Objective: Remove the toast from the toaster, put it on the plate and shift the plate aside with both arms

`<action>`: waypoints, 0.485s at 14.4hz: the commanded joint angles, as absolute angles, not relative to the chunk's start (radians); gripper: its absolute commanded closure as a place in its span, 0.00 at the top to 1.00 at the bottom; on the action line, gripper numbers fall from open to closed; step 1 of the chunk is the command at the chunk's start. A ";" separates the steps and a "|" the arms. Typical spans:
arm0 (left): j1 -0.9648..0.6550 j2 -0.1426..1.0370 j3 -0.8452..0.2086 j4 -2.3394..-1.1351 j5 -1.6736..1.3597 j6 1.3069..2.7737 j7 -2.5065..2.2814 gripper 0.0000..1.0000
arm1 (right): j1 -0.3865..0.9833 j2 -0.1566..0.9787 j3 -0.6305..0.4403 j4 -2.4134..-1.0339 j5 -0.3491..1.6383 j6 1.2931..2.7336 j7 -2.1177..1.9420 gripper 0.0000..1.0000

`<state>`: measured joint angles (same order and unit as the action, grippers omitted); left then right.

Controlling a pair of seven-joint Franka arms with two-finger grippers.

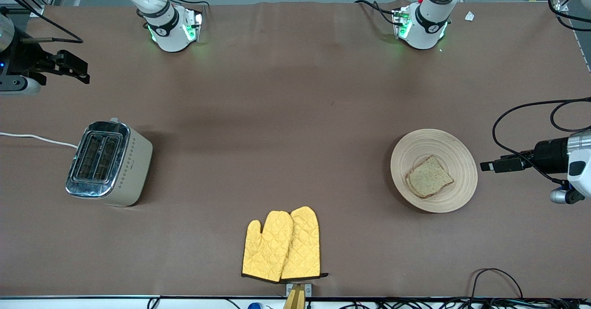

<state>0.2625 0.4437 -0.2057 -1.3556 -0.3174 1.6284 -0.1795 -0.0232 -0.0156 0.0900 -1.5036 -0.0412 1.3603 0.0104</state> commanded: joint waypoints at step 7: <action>0.183 0.214 -0.244 -1.368 -0.031 1.500 -0.224 1.00 | -0.026 -0.040 0.087 -1.522 -0.052 1.348 0.026 1.00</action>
<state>0.1937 0.2796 -0.2234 -1.3500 -0.1154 1.5226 -0.2344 -0.0237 -0.0156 0.0846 -1.5036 -0.0416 1.3547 0.0114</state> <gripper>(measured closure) 0.000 0.000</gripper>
